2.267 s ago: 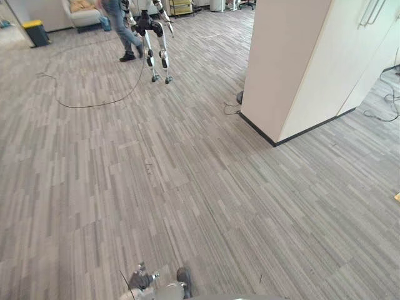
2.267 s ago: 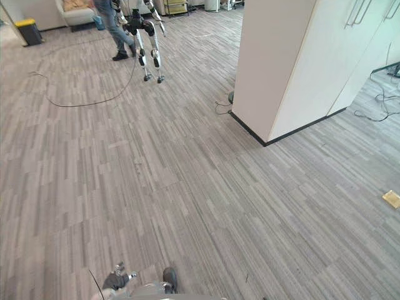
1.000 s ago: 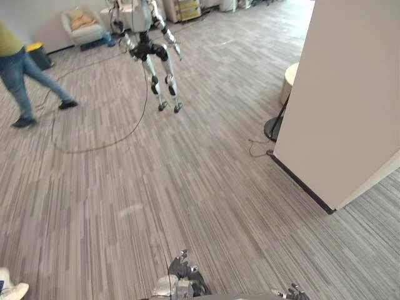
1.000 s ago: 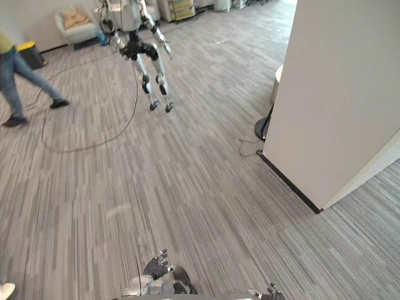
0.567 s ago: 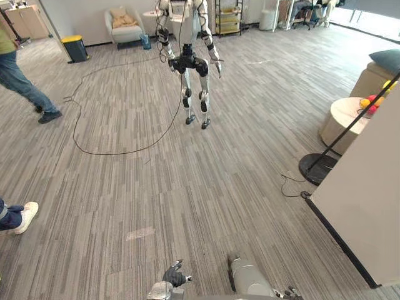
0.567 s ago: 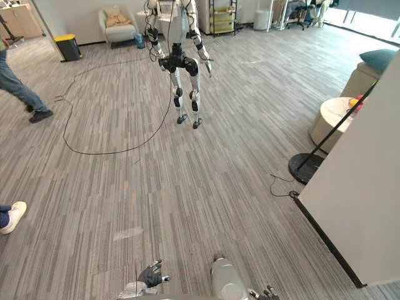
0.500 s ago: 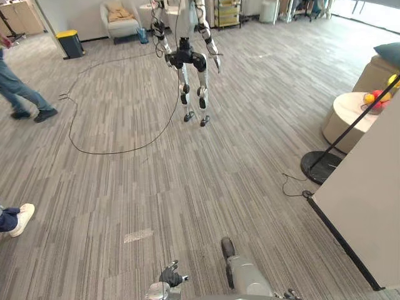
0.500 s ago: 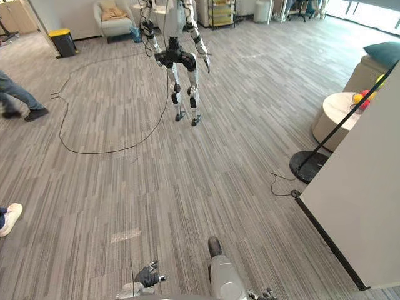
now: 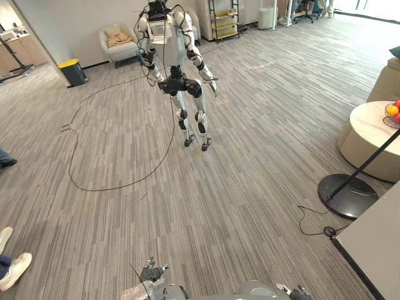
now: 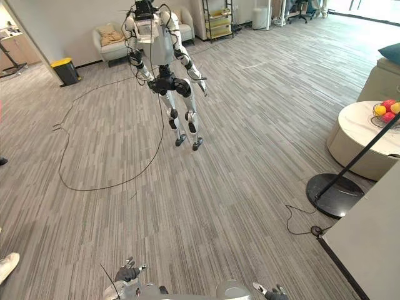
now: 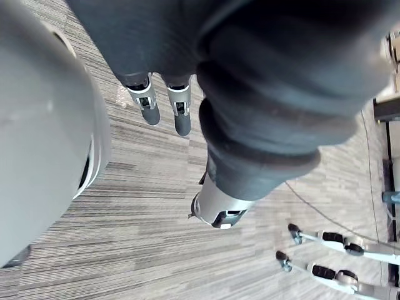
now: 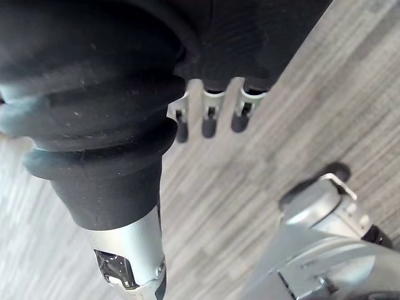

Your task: Organize washtable

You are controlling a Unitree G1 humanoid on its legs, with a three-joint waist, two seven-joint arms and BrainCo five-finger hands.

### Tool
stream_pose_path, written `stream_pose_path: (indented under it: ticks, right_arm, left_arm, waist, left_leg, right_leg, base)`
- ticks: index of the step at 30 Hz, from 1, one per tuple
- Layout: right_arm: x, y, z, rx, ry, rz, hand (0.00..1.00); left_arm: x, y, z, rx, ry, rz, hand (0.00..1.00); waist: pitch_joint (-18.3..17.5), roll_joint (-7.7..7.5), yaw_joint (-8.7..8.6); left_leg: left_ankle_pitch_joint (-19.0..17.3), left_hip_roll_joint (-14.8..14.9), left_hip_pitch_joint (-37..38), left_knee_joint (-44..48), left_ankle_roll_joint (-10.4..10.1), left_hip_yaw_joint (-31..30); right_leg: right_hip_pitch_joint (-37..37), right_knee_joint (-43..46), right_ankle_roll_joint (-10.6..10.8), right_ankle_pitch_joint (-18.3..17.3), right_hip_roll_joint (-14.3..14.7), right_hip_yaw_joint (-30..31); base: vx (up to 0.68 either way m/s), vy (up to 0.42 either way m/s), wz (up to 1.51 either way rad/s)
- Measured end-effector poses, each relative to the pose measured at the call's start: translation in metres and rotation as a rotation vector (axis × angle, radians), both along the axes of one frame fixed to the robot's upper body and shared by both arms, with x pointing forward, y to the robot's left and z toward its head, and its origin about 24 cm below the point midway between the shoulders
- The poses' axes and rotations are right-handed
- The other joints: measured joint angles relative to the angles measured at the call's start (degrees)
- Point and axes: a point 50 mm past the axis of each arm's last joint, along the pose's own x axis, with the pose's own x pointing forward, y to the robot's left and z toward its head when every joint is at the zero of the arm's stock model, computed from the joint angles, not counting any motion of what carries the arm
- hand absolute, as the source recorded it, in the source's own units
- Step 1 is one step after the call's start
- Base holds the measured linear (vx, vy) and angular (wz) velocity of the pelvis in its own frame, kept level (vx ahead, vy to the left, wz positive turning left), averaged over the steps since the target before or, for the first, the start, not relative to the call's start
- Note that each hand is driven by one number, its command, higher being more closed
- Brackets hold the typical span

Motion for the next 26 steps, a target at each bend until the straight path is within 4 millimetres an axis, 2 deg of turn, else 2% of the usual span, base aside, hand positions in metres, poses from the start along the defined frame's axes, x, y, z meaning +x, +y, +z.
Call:
stream_pose_path:
  ticks: [2,4,5,6,7,8,9,10,11,12,13,14,15,16,17,18,19,21,22,24,26]
  right_arm:
    - [0.002,-0.005,0.001,-0.022,-0.008,0.024,0.0]
    - [0.002,-0.007,0.002,-0.032,-0.009,0.036,0.0]
    - [-0.01,-0.009,0.001,-0.036,0.022,0.034,0.0]
    - [-0.018,-0.01,0.0,-0.039,0.044,0.041,0.0]
    - [-0.018,-0.004,-0.002,-0.022,0.053,0.041,0.0]
    - [-0.016,0.008,-0.004,0.011,0.045,0.038,0.0]
    - [-0.018,0.019,-0.007,0.041,0.053,0.036,0.0]
    - [-0.023,0.022,-0.008,0.054,0.065,0.028,0.0]
    - [-0.023,0.019,-0.007,0.045,0.072,0.052,0.0]
    - [-0.019,0.017,-0.007,0.034,0.067,0.086,0.0]
    - [-0.017,0.016,-0.006,0.028,0.065,0.102,0.0]
    - [-0.014,0.017,-0.006,0.021,0.065,0.143,0.0]
    - [-0.013,0.018,-0.006,0.023,0.065,0.161,0.0]
    - [-0.015,0.022,-0.007,0.031,0.077,0.192,0.0]
    - [-0.015,0.022,-0.008,0.033,0.087,0.213,0.0]
    - [-0.013,0.015,-0.007,0.013,0.093,0.226,0.0]
    - [-0.011,0.008,-0.006,-0.012,0.097,0.25,0.0]
    - [-0.008,0.001,-0.004,-0.035,0.101,0.269,0.0]
    - [-0.008,0.001,-0.005,-0.033,0.109,0.279,0.0]
    - [-0.008,0.004,-0.006,-0.026,0.111,0.287,0.0]
    - [-0.008,0.005,-0.006,-0.024,0.113,0.296,0.0]
  left_arm:
    - [-0.001,0.002,0.001,0.014,-0.003,0.058,0.0]
    - [-0.001,0.002,0.0,0.021,0.003,0.046,0.0]
    - [-0.005,-0.001,-0.001,0.029,0.021,-0.004,0.0]
    - [-0.004,-0.006,-0.002,0.032,0.027,-0.053,0.0]
    - [-0.004,-0.005,-0.002,0.043,0.032,-0.08,0.0]
    - [0.0,0.001,-0.001,0.067,0.04,-0.119,0.0]
    - [0.004,0.003,0.0,0.081,0.037,-0.152,0.0]
    - [0.009,0.001,0.0,0.092,0.036,-0.201,0.0]
    - [0.012,-0.002,0.001,0.094,0.033,-0.226,0.0]
    - [0.012,-0.004,0.0,0.088,0.036,-0.254,0.0]
    - [0.014,-0.004,0.0,0.088,0.035,-0.268,0.0]
    - [0.018,-0.005,0.001,0.089,0.032,-0.289,0.0]
    - [0.017,-0.006,0.0,0.084,0.032,-0.306,0.0]
    - [0.014,-0.004,-0.001,0.093,0.048,-0.328,0.0]
    - [0.011,-0.006,-0.003,0.088,0.066,-0.339,0.0]
    - [0.0,-0.017,-0.007,0.059,0.099,-0.352,0.0]
    - [-0.009,-0.023,-0.01,0.04,0.118,-0.353,0.0]
    - [-0.01,-0.023,-0.01,0.043,0.128,-0.355,0.0]
    - [-0.013,-0.02,-0.011,0.05,0.138,-0.352,0.0]
    - [-0.015,-0.016,-0.011,0.06,0.143,-0.334,0.0]
    - [-0.012,-0.015,-0.01,0.061,0.136,-0.326,0.0]
  waist:
    - [-0.2,-0.28,0.14]
    - [-0.5,-0.42,0.1]
    - [-2.0,-0.89,0.01]
    - [-3.6,-0.56,0.33]
    - [-4.3,-1.86,1.27]
    - [-5.0,-3.94,0.51]
    - [-5.0,-3.99,-0.1]
    - [-4.7,-3.13,-0.47]
    - [-4.5,-2.55,-0.37]
    - [-4.6,-1.59,-0.46]
    - [-4.5,-1.36,-0.48]
    - [-4.6,-1.37,-0.73]
    - [-4.7,-1.74,-1.02]
    - [-5.0,-3.59,-1.44]
    - [-4.6,-2.89,-1.59]
    - [-4.6,-1.08,-1.48]
    - [-4.3,0.35,-0.66]
    - [-4.2,1.89,0.21]
    - [-4.1,1.94,0.24]
    - [-4.2,1.08,0.35]
    - [-4.3,0.6,1.04]
  left_leg:
    - [0.7,-2.4,-0.2,-12.7,-1.2,-7.8]
    - [0.7,-3.0,-0.4,-12.4,-1.1,-6.4]
    - [1.0,-4.8,0.5,-13.3,-0.8,-3.2]
    - [1.2,-5.7,1.9,-16.1,-0.7,-0.9]
    - [5.6,-7.7,3.7,-18.3,1.1,0.4]
    - [5.4,-9.5,6.1,-19.6,2.3,1.3]
    - [5.2,-9.5,7.6,-20.5,2.7,1.2]
    - [5.1,-8.8,10.0,-21.1,2.9,0.6]
    - [4.9,-7.9,11.9,-22.0,3.2,0.4]
    - [4.7,-6.5,13.6,-22.9,3.4,0.3]
    - [4.7,-5.9,14.0,-23.1,3.4,0.2]
    - [4.7,-5.4,14.1,-23.2,3.4,-0.3]
    - [4.7,-5.7,14.0,-23.2,3.4,-0.9]
    - [4.6,-8.0,14.3,-23.3,3.2,-1.7]
    - [4.0,-8.3,14.8,-23.3,2.3,-2.5]
    - [3.9,-7.5,15.4,-23.6,2.2,-2.6]
    - [3.9,-7.1,15.5,-23.4,2.2,-2.5]
    - [3.9,-6.9,15.7,-23.4,2.2,-2.6]
    - [4.0,-6.6,16.1,-23.4,2.0,-2.7]
    - [4.6,-6.3,16.3,-23.5,1.3,-2.7]
    - [4.6,-6.3,16.2,-23.8,1.3,-2.7]
  right_leg:
    - [-0.7,2.0,1.2,-3.7,0.2,4.1]
    - [-1.0,4.4,2.7,-6.6,-0.1,6.7]
    - [-1.2,5.7,5.0,-8.6,-1.6,7.8]
    - [-3.2,10.7,5.7,-9.0,-1.5,8.9]
    - [-6.6,19.2,6.4,-9.2,-1.6,9.6]
    - [-9.5,25.4,9.9,-7.0,-2.7,9.3]
    - [-10.6,29.4,11.7,-3.4,-2.3,8.9]
    - [-11.8,30.4,9.2,-4.5,-1.9,7.8]
    - [-12.2,28.1,7.6,-5.8,-1.5,5.5]
    - [-12.6,22.2,7.3,-6.0,-0.9,2.5]
    - [-13.0,18.6,7.2,-5.9,-0.6,1.6]
    - [-13.4,10.1,7.2,-5.2,-0.2,0.5]
    - [-12.8,2.4,6.9,-2.2,-0.5,0.4]
    - [-12.4,-4.3,6.5,7.1,-3.0,0.4]
    - [-12.3,-3.4,4.5,7.1,-3.1,-0.5]
    - [-11.6,-3.1,4.6,7.4,-2.6,-0.8]
    - [-11.2,-3.6,4.6,7.3,-2.3,-0.9]
    - [-10.4,-4.2,4.6,7.3,-1.9,-1.6]
    - [-9.8,-4.4,4.6,7.3,-1.6,-1.9]
    - [-8.1,-6.0,4.4,7.2,-1.6,-2.7]
    - [-7.5,-8.3,4.4,7.2,-1.7,-3.0]
  base:
    - [0.46,0.204,-1.06]
    - [0.47,0.351,-0.95]
    - [0.51,0.419,-0.93]
    - [0.51,0.433,-1.1]
    - [0.48,0.354,-0.95]
    - [0.48,0.33,-0.62]
    - [0.45,0.262,-0.1]
    - [0.35,0.182,-0.08]
    - [0.39,0.201,-0.15]
    - [0.28,0.125,-0.18]
    - [0.3,0.11,0.09]
    - [0.26,0.027,0.29]
    - [0.33,0.008,0.56]
    - [0.29,-0.014,0.59]
    - [0.28,-0.007,0.58]
    - [0.24,-0.019,0.26]
    - [0.22,-0.019,0.14]
    - [0.13,-0.028,0.06]
    - [0.08,-0.044,0.13]
    - [0.03,-0.042,0.18]
    - [0.0,-0.015,0.1]
